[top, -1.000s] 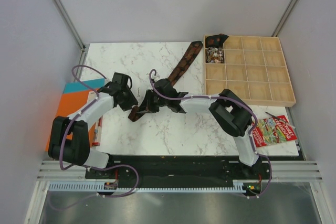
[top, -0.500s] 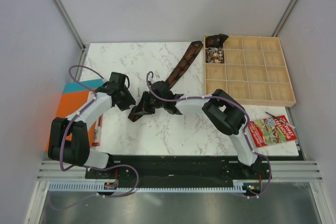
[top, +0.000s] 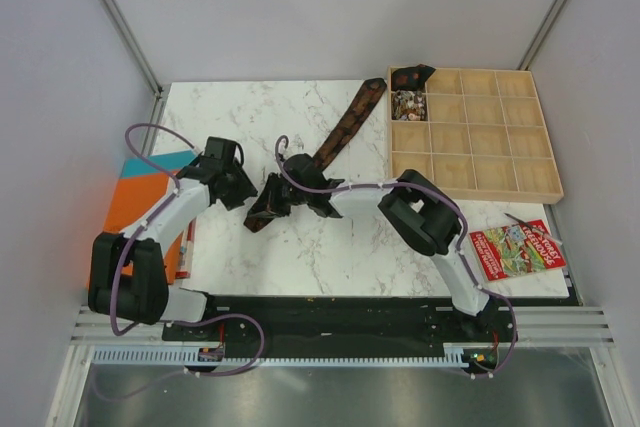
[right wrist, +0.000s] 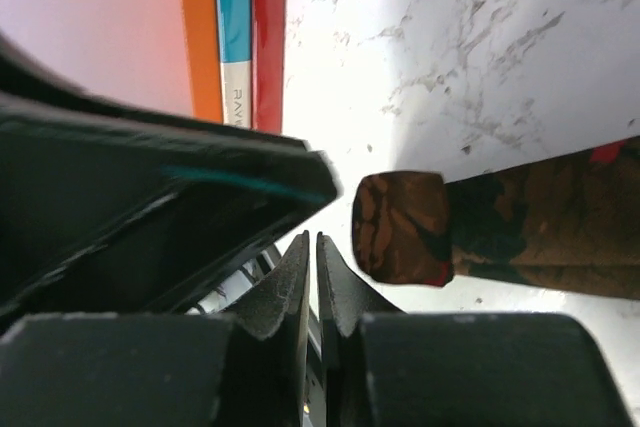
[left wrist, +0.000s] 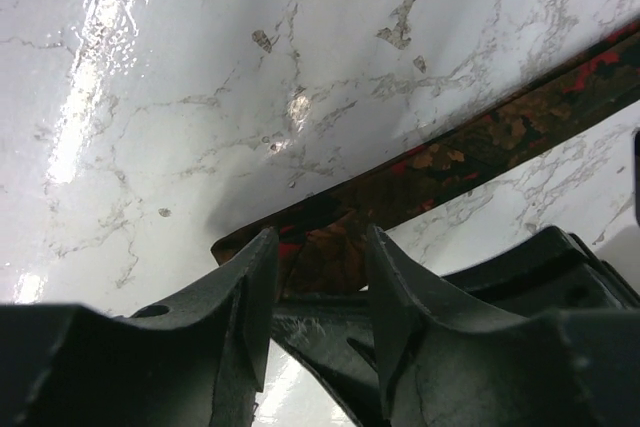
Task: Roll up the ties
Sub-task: Roll the tie at the center of the board.
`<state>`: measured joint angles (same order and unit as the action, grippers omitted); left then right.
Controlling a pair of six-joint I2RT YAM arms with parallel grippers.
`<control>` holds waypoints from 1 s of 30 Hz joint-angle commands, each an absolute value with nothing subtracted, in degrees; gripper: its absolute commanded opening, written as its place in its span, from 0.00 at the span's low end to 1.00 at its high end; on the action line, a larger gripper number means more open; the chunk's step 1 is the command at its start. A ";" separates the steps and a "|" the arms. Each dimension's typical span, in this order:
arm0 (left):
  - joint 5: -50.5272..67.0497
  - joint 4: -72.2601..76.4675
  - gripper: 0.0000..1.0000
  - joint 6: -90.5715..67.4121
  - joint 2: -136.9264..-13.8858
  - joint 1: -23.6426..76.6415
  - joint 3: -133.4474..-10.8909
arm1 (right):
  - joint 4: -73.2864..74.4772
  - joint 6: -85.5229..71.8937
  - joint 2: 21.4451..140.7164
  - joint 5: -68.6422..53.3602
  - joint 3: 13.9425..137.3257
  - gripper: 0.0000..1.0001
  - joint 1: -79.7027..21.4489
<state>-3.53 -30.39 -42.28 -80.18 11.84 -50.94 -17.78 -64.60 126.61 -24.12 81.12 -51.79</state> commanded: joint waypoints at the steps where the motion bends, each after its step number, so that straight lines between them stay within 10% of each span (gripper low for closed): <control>1: -5.45 -31.28 0.50 -39.82 -76.12 10.46 -51.50 | -17.05 -63.19 128.85 -23.91 83.93 0.13 -50.72; 30: 2.63 -26.37 0.50 -44.56 -64.95 8.88 -35.43 | -16.00 -59.50 130.43 -23.47 79.98 0.06 -46.41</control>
